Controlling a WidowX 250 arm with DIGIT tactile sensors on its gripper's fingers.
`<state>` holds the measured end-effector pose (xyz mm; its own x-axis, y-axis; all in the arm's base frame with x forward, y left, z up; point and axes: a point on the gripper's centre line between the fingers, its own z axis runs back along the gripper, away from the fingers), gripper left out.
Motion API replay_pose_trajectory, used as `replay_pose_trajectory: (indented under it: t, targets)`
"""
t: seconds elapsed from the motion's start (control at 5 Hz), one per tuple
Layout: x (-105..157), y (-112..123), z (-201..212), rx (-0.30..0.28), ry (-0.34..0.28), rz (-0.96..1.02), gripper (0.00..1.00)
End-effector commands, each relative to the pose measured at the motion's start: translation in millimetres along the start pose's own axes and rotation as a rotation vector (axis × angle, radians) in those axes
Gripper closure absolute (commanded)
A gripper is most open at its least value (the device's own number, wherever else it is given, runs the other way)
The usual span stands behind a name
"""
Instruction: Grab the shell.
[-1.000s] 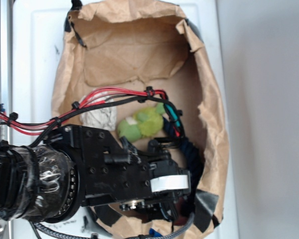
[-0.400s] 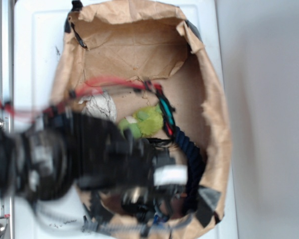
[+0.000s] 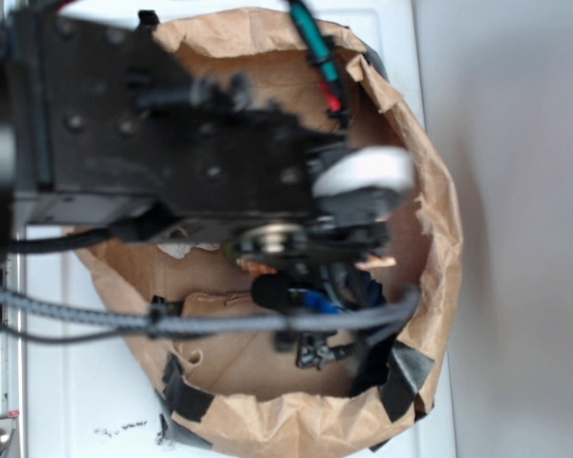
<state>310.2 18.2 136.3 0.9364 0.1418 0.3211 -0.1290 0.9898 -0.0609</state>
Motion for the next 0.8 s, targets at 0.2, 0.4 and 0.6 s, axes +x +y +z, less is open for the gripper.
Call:
replay_pose_trajectory:
  t: [0.2, 0.4, 0.6]
  targets:
    - [8, 12, 85, 0.304, -0.036, -0.065, 1.00]
    - [-4, 24, 93, 0.251, -0.068, -0.073, 1.00]
    - [-12, 23, 95, 0.254, -0.124, -0.098, 1.00]
